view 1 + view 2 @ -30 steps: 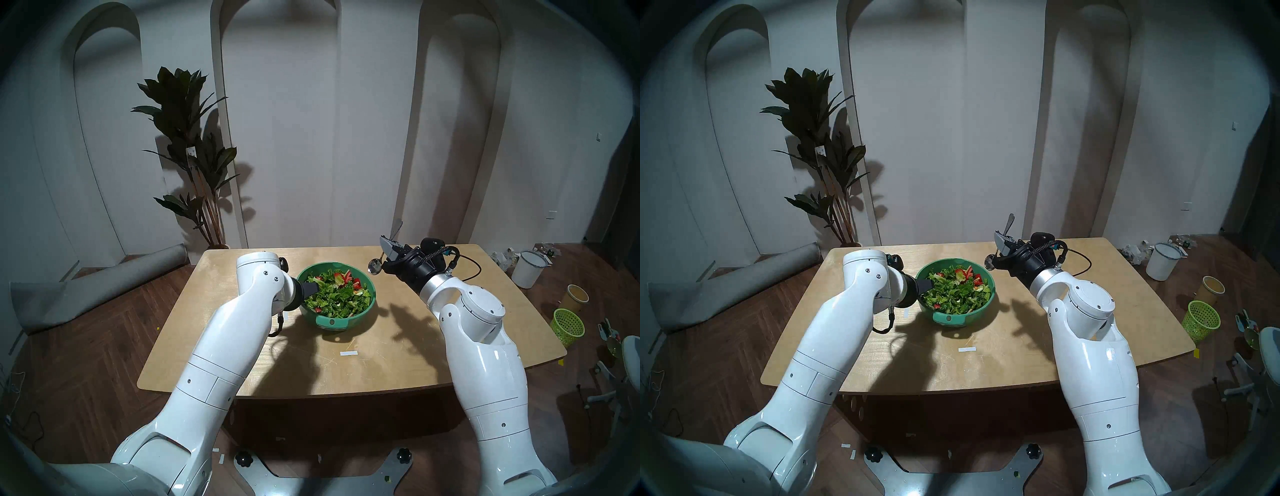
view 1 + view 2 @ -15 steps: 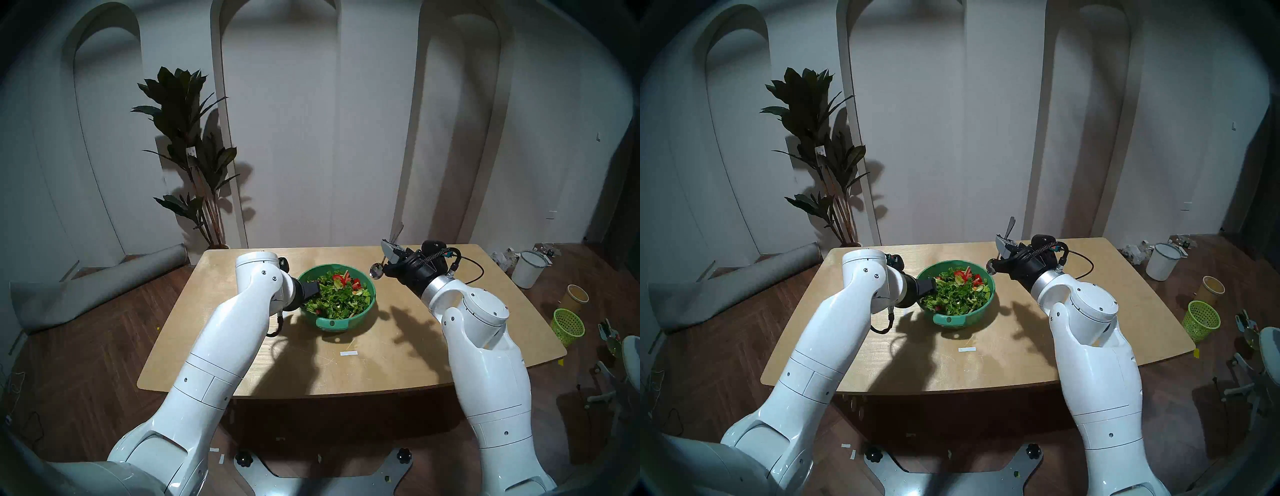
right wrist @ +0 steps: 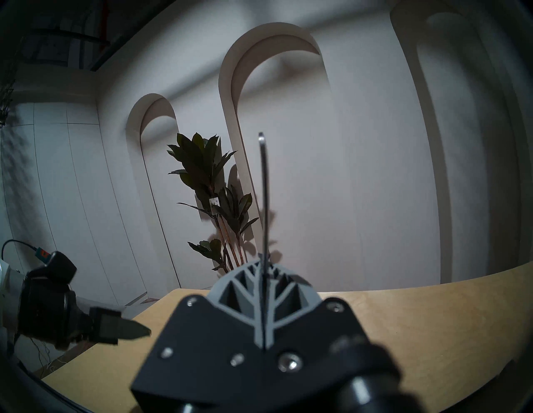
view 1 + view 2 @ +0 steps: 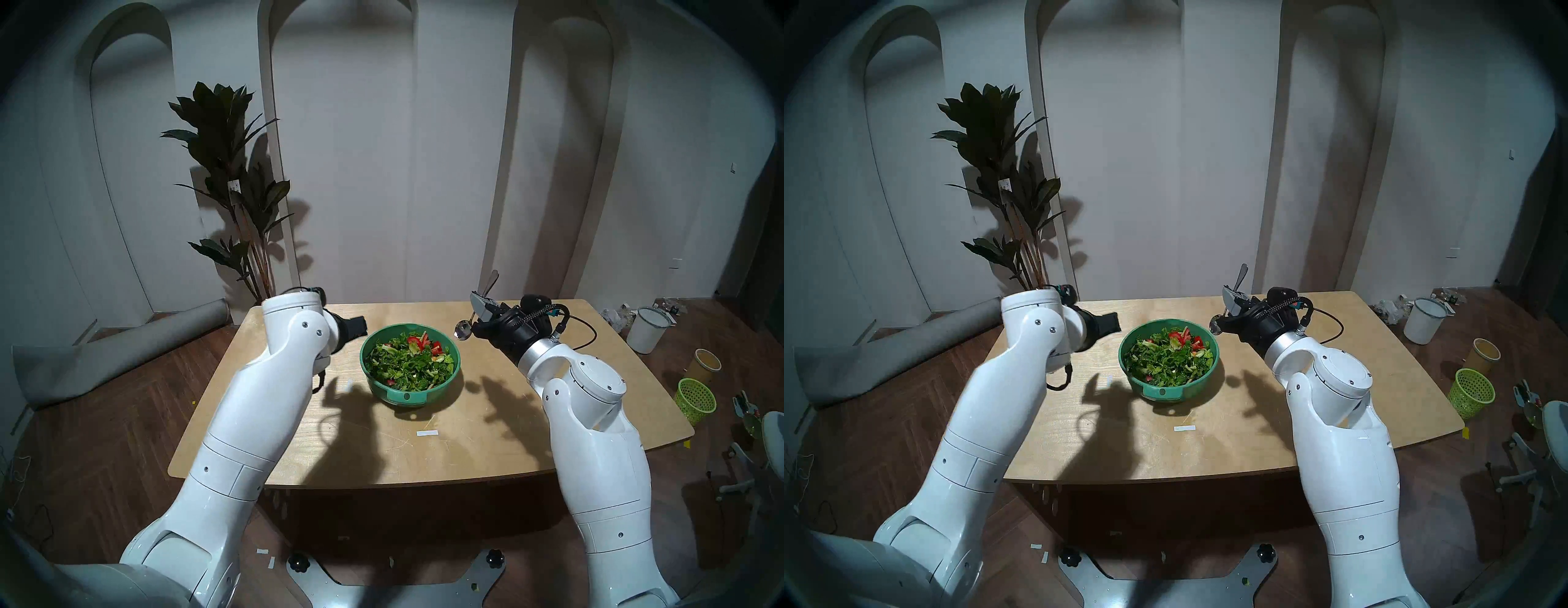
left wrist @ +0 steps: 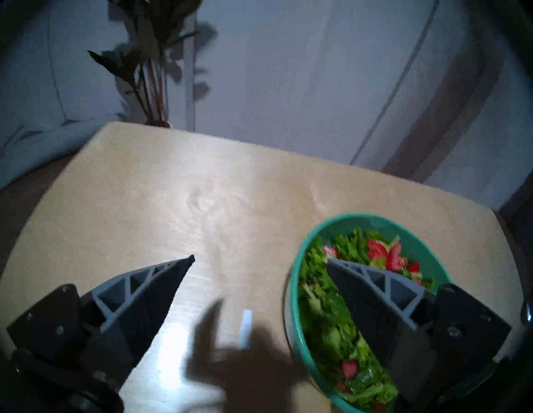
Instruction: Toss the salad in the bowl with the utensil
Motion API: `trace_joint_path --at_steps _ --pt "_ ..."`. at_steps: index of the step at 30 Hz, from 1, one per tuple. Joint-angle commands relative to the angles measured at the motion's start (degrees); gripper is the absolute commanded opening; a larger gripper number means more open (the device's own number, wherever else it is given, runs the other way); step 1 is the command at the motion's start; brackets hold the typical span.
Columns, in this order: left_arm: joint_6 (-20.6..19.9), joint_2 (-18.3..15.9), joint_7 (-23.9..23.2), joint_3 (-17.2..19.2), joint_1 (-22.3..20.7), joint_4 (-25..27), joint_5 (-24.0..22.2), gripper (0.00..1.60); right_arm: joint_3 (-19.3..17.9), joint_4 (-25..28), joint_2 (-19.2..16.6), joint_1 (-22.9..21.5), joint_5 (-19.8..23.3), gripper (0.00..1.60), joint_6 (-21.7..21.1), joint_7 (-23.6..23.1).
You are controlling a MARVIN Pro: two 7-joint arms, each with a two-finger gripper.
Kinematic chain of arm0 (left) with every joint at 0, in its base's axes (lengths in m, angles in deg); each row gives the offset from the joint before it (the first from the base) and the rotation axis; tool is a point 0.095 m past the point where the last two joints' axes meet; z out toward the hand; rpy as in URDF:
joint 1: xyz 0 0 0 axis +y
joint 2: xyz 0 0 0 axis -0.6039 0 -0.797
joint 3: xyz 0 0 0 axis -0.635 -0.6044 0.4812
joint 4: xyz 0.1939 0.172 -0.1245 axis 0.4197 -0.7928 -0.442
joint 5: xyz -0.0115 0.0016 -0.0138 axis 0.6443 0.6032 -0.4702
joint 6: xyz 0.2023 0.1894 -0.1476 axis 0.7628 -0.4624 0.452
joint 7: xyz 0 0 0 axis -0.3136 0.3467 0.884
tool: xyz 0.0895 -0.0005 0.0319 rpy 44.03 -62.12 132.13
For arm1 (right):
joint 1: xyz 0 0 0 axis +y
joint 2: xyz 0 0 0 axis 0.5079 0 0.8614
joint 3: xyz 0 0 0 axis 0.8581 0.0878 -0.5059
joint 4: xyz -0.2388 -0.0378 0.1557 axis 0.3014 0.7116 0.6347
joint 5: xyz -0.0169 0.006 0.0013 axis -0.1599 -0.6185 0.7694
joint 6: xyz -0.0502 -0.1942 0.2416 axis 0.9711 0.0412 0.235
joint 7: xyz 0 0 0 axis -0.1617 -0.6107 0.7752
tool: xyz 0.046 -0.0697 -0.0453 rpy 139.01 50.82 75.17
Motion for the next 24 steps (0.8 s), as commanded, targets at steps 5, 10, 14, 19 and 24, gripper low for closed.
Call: trace_joint_path --at_steps 5,10,14,19,24 --pt "10.93 -0.52 2.95 8.04 8.65 11.18 2.47 1.6 -0.19 -7.74 3.85 -2.95 2.46 0.0 7.72 -0.85" --pt "13.69 -0.45 2.53 8.61 11.69 14.23 2.16 1.6 -0.73 -14.39 4.95 -5.81 2.96 0.0 11.41 -0.64" --pt "16.18 -0.85 1.11 8.89 14.84 17.01 2.72 1.6 -1.24 -19.14 5.52 -7.6 4.07 0.0 14.94 -2.31" --pt "18.77 -1.46 -1.16 8.86 16.85 18.0 3.76 1.6 -2.1 -24.2 5.76 -8.91 4.89 0.0 19.06 -4.25" --pt "20.62 -2.01 -2.92 8.71 17.81 18.14 4.67 1.6 -2.48 -28.16 5.91 -9.05 5.48 0.0 22.64 -5.67"
